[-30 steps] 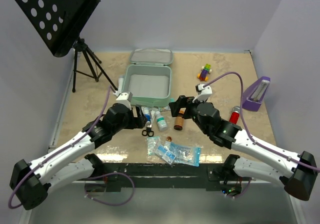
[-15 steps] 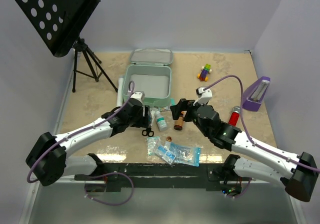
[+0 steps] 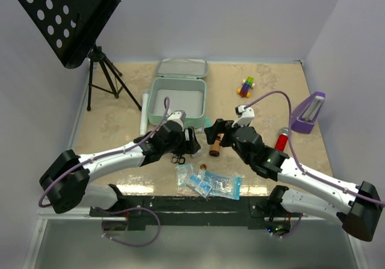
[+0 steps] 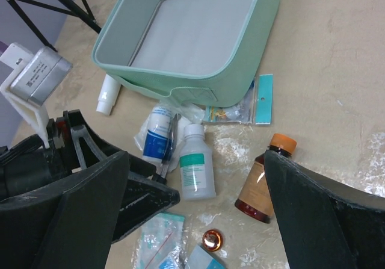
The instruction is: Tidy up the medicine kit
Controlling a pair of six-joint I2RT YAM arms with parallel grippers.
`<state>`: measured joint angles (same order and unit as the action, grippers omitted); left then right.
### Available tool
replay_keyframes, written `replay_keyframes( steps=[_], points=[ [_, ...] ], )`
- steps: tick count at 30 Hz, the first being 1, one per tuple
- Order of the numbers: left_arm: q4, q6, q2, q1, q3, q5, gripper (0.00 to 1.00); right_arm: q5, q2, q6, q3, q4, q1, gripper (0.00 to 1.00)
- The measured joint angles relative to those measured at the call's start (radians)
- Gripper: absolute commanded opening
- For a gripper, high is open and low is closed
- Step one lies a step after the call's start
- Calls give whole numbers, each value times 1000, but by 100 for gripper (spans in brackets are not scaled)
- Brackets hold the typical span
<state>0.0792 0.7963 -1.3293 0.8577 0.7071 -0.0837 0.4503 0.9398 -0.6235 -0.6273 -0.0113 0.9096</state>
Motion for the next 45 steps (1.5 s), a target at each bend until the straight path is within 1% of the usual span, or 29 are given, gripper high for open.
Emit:
replay_keyframes(
  steps=[5,7,12,16,22,25,29,30,32,34,37,40,43,45],
  points=[
    [-63,109,-35,0,0,-30,80,0,-28,-6,1,11,0,98],
    [-72,138,-75,0,4,-38,79,0,-45,-7,1,14,0,98],
    [-25,200,-190,0,43,-66,79,0,-86,-9,8,35,0,98],
    [8,226,-208,0,55,-87,77,0,-105,-13,19,42,0,98],
    [16,233,-266,0,106,-105,65,-1,-96,-13,24,42,0,98],
    [16,227,-304,0,129,-103,62,-2,-97,-13,26,43,0,98],
    [10,209,-326,0,142,-98,50,-2,-99,-13,28,45,0,98],
    [9,206,-326,0,142,-95,48,-2,-100,-13,28,45,0,98],
    [5,195,-322,0,140,-88,48,-2,-104,-13,28,45,0,98],
    [5,179,-298,0,127,-79,46,-2,-106,-13,28,45,0,98],
    [32,145,-216,0,112,-71,45,-2,-107,-13,28,50,0,98],
    [65,95,-57,0,113,-71,45,-2,-110,-13,28,51,0,98],
    [97,32,102,-7,133,-83,49,-2,-110,-12,28,50,0,98],
    [120,-16,158,-34,169,-76,50,-2,-109,-12,28,48,0,98]
  ],
)
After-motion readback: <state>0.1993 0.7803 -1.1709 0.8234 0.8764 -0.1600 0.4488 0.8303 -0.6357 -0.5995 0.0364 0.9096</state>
